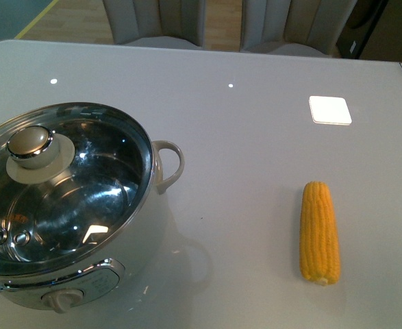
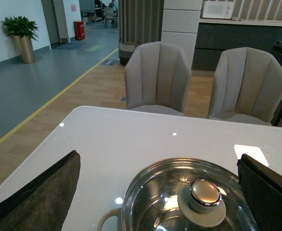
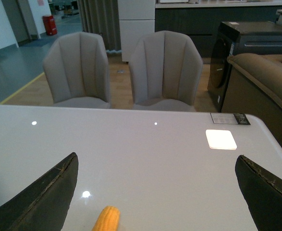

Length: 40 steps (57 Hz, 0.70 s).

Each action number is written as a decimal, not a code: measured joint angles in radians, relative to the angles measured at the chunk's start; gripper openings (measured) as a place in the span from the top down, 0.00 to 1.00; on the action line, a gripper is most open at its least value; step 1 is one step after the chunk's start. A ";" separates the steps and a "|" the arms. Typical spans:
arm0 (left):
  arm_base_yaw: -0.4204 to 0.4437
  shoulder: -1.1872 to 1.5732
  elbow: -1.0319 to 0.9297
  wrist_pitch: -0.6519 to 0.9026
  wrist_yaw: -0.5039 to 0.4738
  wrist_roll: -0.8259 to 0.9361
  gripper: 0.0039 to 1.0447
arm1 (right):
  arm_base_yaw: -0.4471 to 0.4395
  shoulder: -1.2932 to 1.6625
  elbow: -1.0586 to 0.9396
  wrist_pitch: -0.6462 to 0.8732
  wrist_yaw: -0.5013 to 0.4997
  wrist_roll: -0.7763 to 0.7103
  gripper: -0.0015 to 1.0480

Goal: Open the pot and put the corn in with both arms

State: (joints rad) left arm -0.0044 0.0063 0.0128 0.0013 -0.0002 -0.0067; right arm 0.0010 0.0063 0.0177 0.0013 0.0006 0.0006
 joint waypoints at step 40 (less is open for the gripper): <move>-0.063 0.806 0.301 0.043 -0.157 -0.161 0.06 | 0.000 -0.001 0.000 0.000 0.000 0.000 0.08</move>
State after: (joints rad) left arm -0.0677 0.8124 0.3134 0.0444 -0.1574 -0.1677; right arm 0.0010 0.0055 0.0177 0.0013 0.0006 0.0006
